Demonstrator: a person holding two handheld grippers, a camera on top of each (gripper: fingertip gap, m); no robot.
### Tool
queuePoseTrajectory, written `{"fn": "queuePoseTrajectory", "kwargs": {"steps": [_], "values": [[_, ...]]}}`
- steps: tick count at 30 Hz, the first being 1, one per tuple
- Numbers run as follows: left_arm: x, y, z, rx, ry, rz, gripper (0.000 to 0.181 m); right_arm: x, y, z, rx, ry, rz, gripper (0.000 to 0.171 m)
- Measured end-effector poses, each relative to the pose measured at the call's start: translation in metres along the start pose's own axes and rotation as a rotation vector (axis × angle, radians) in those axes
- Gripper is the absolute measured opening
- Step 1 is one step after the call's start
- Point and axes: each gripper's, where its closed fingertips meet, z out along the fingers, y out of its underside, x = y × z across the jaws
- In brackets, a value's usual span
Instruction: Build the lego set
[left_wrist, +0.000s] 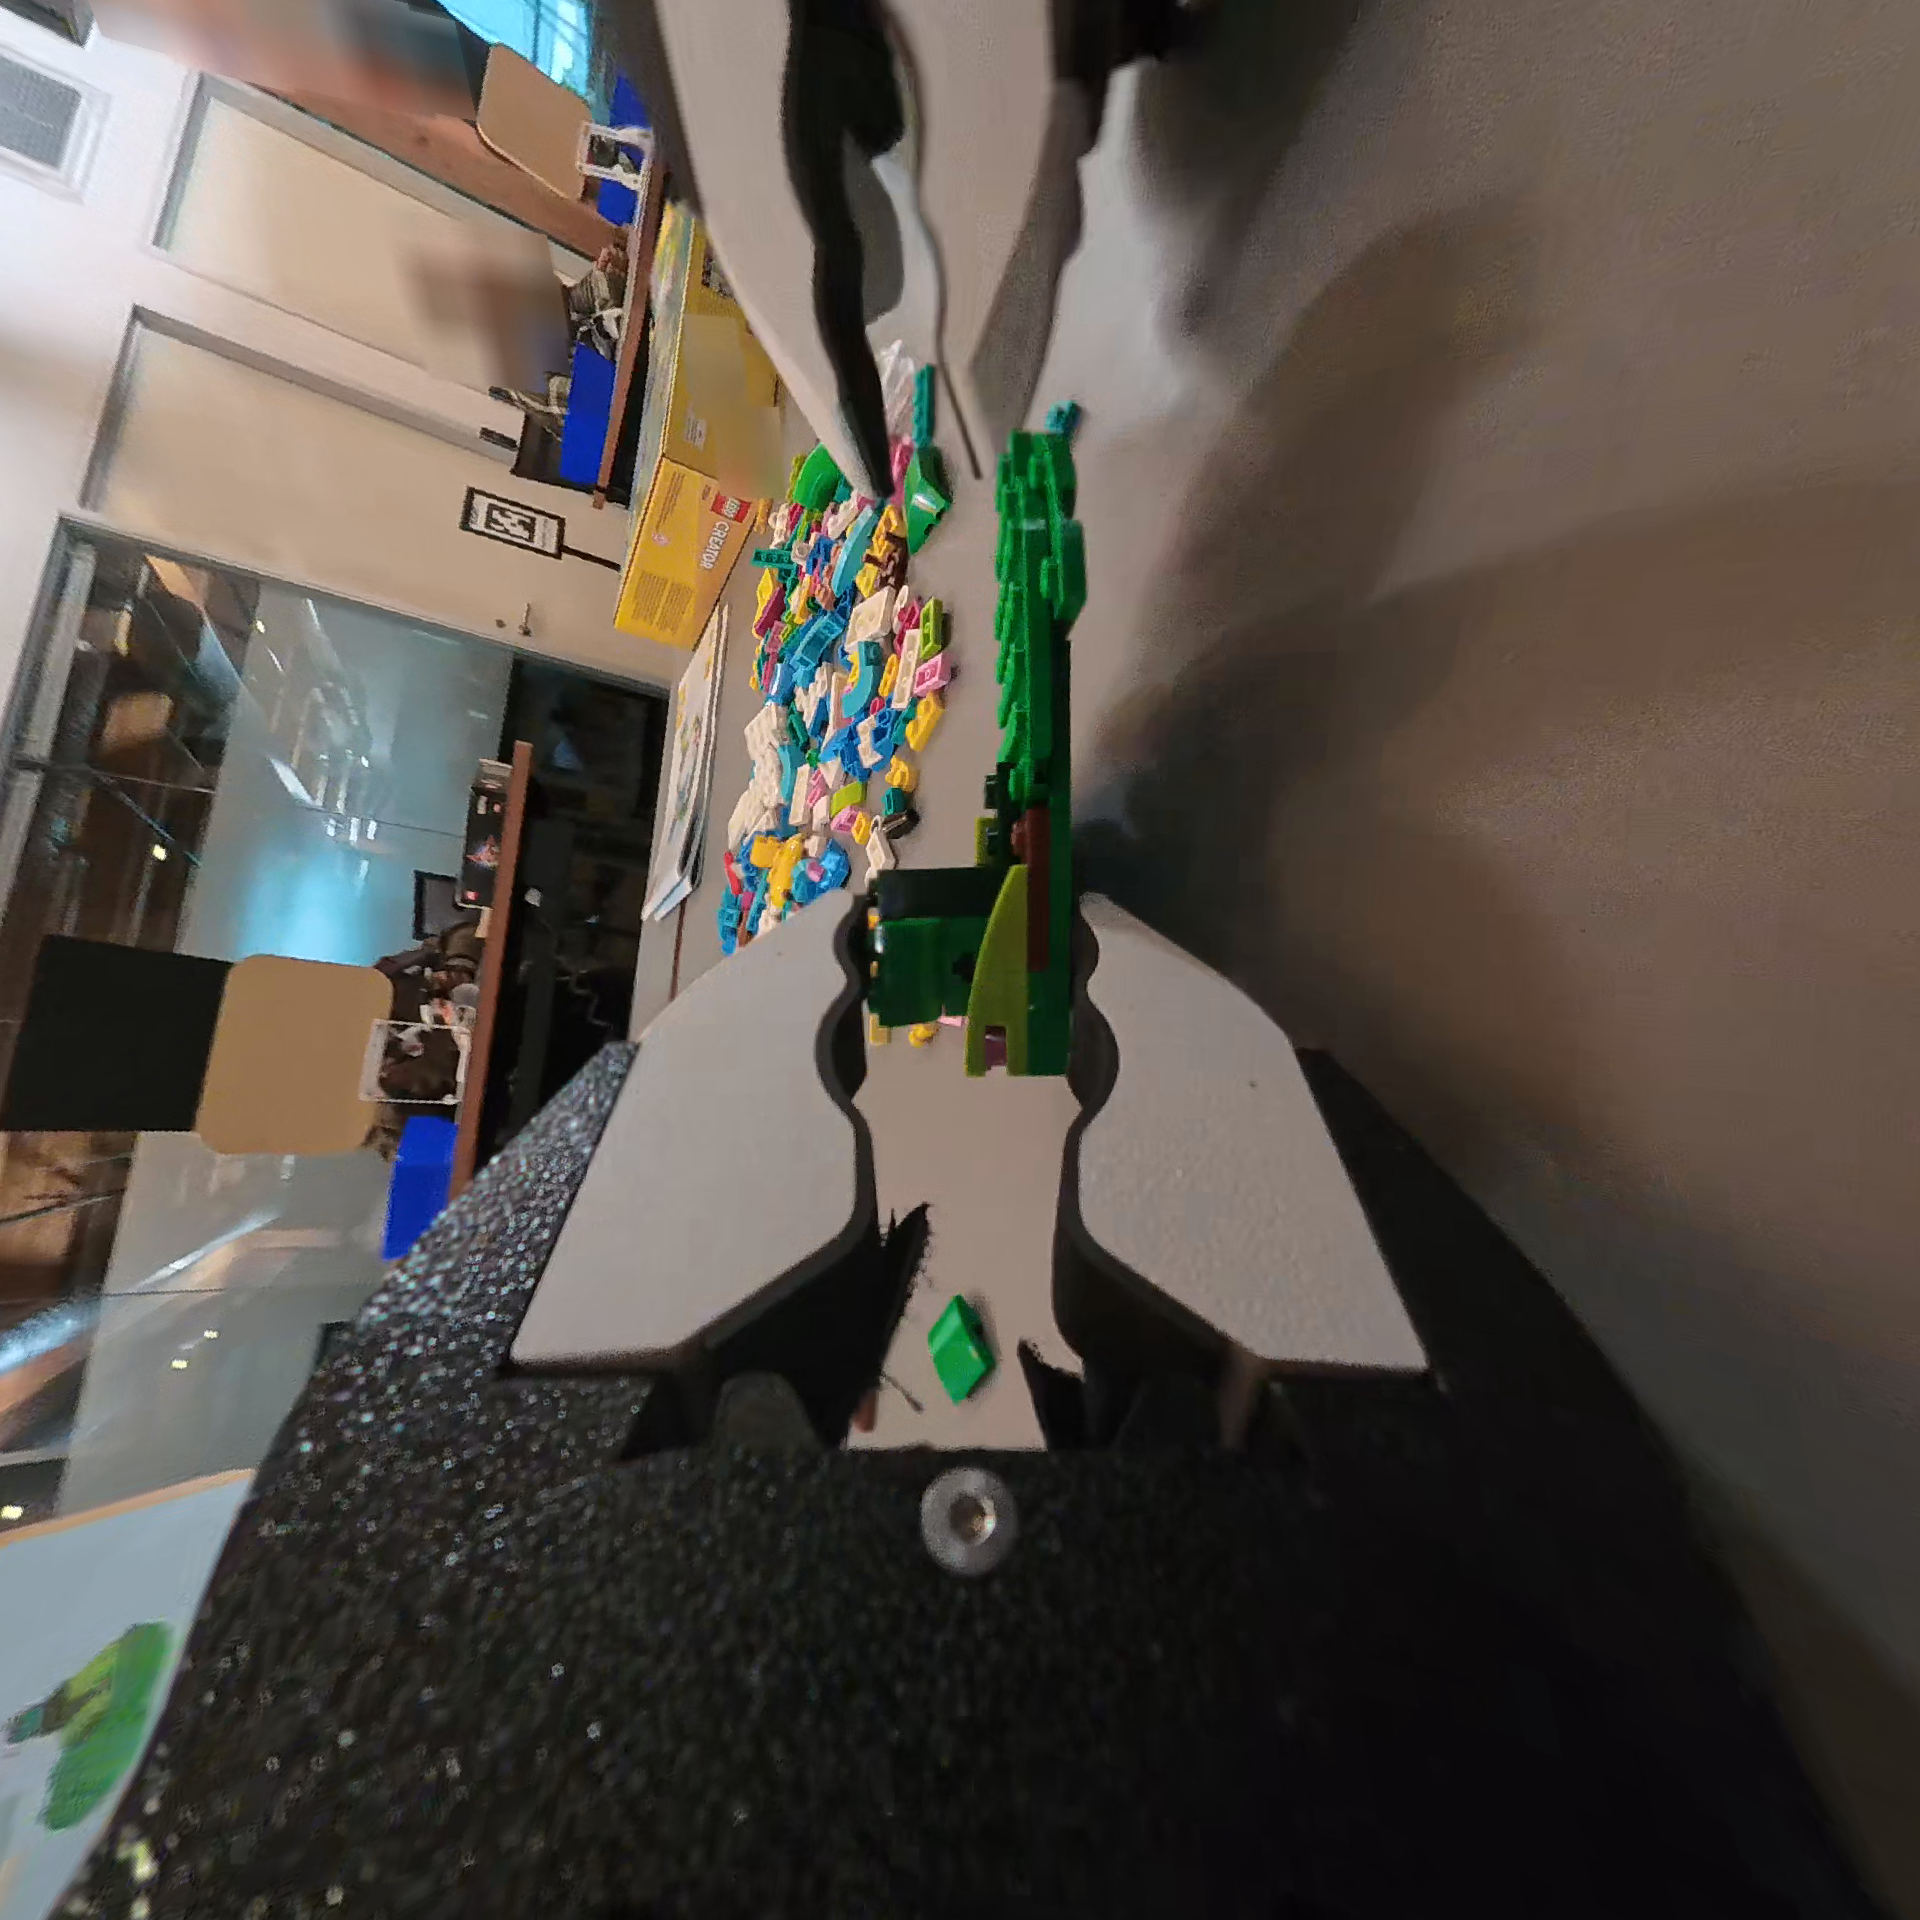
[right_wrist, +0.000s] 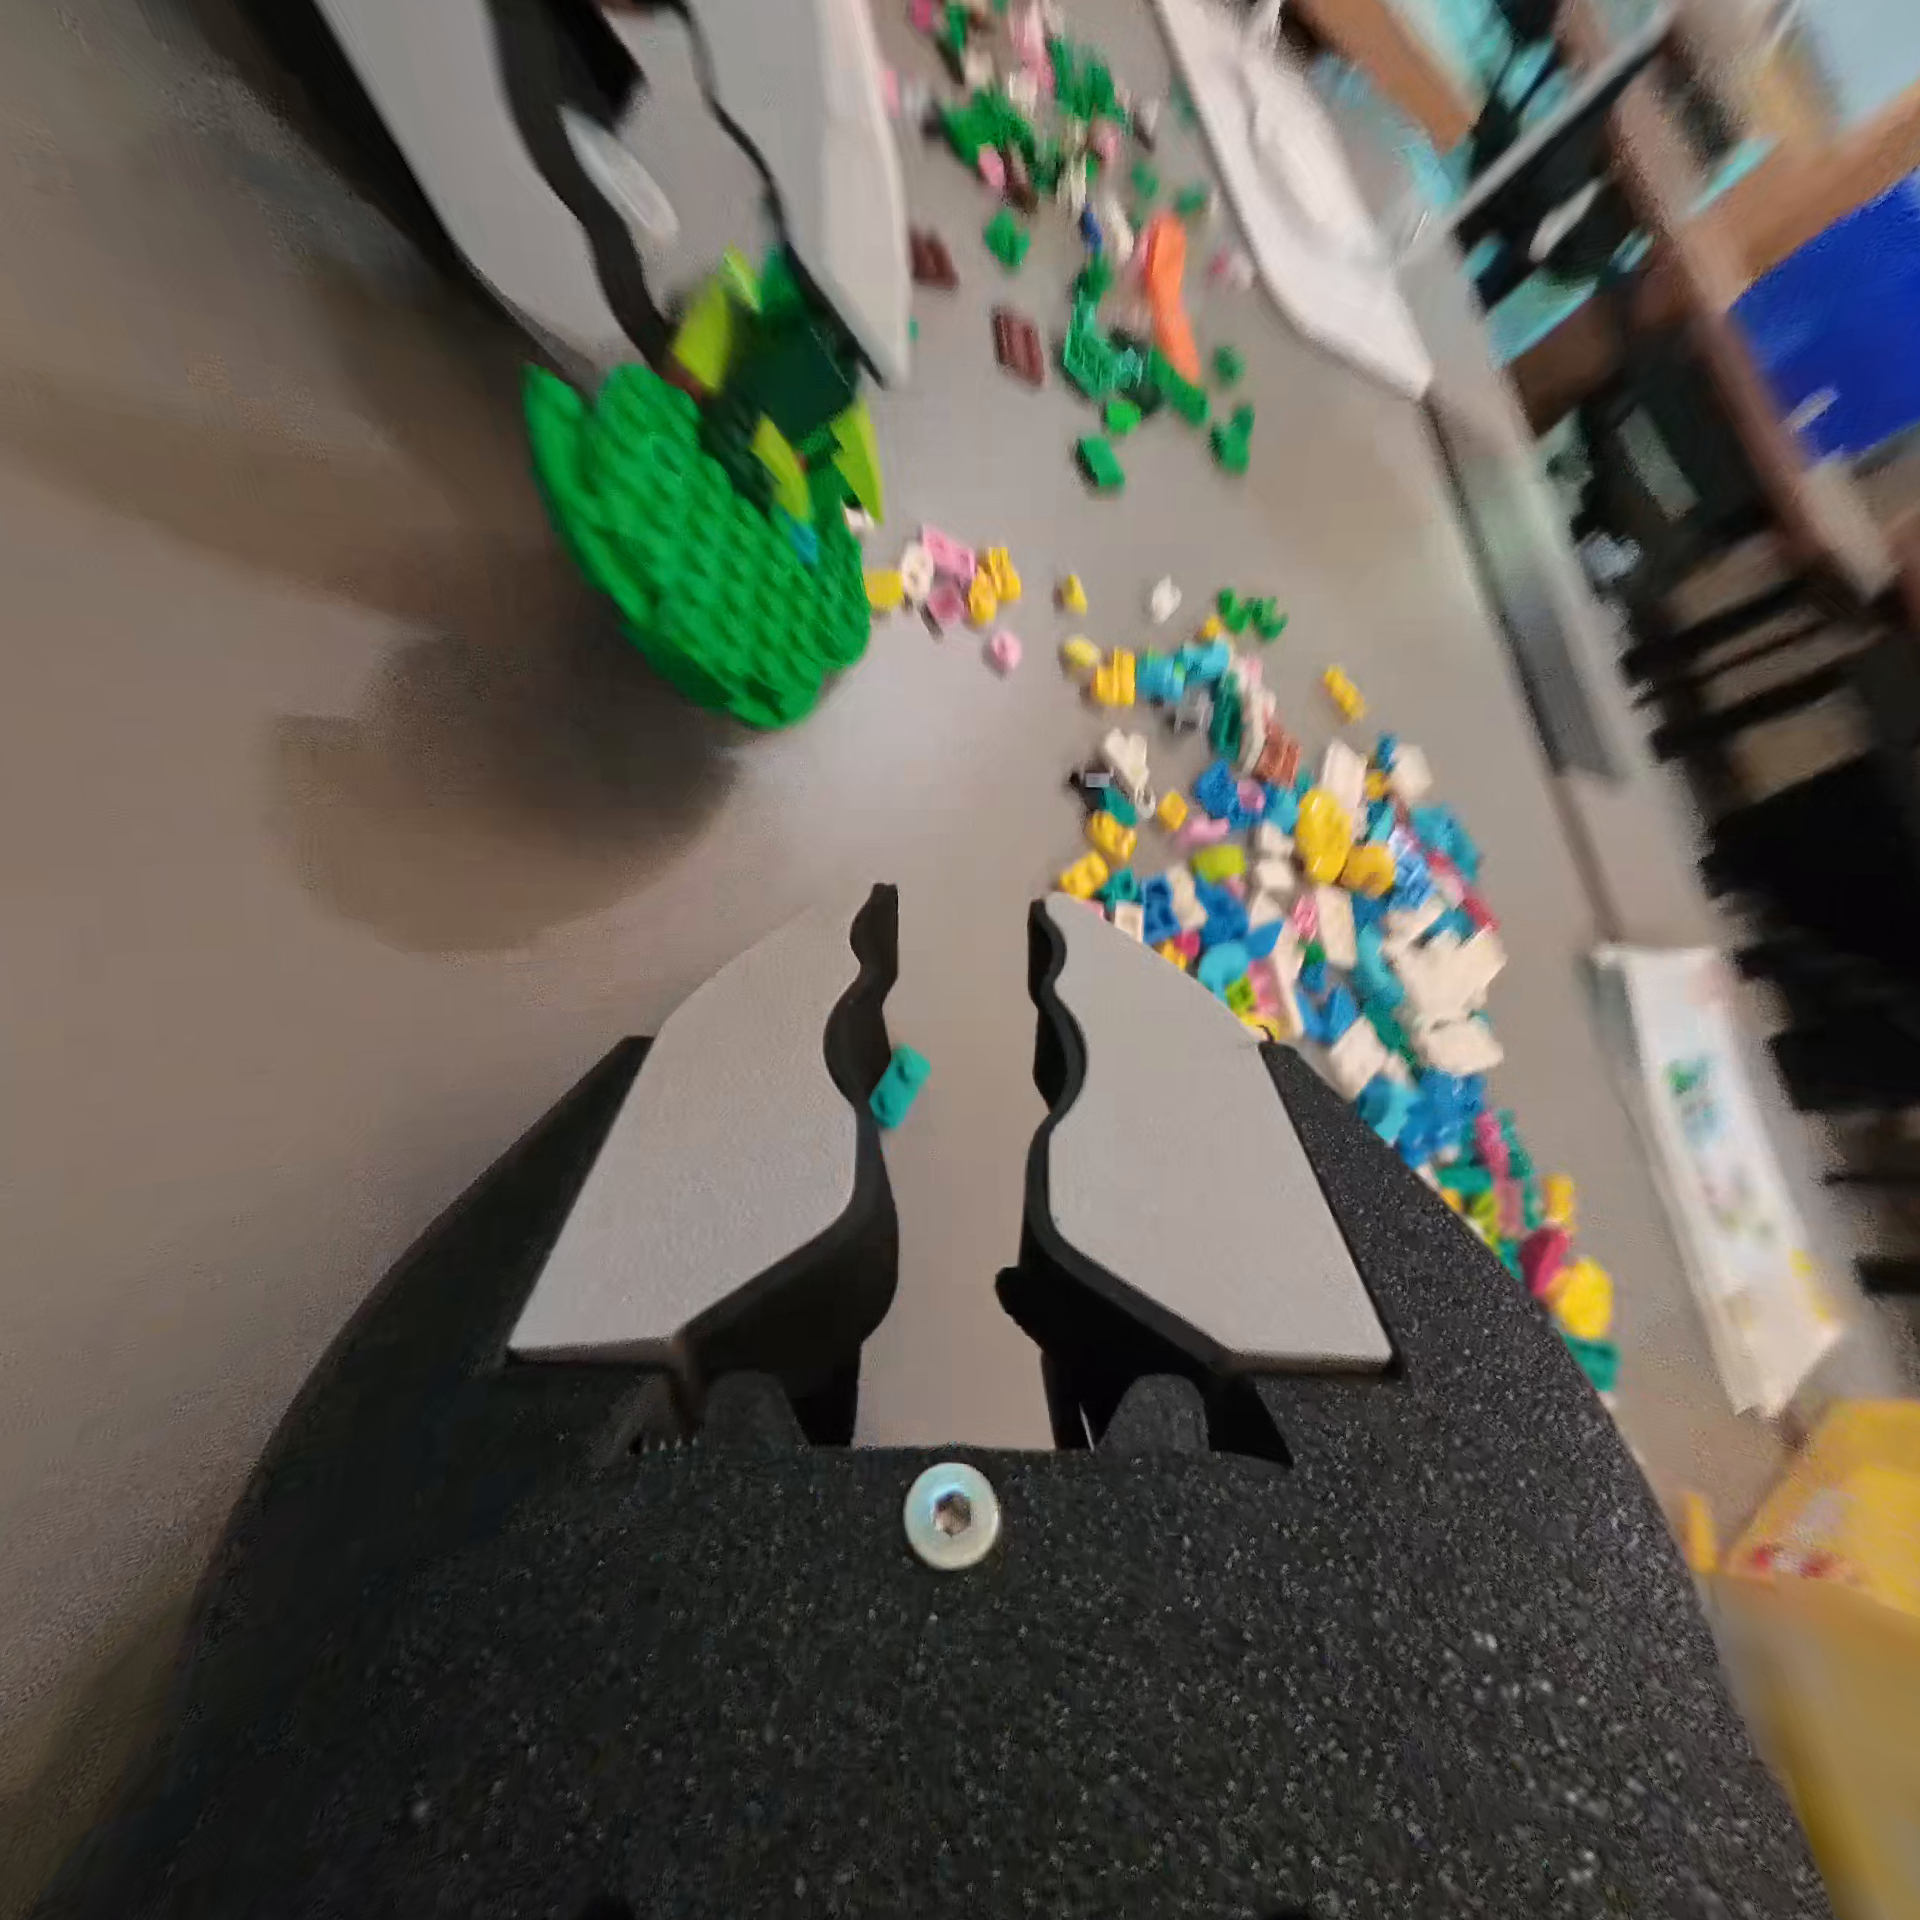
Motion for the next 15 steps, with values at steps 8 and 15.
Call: {"fn": "queuePoseTrajectory", "kwargs": {"steps": [8, 15], "values": [[0.019, -0.018, -0.006, 0.019, 0.084, 0.271, 0.038, 0.025, 0.033, 0.016, -0.240, -0.206, 0.095, 0.024], [0.023, -0.024, -0.024, 0.031, 0.255, 0.189, 0.063, 0.029, 0.044, 0.028, -0.364, -0.364, 0.099, 0.015]]}}
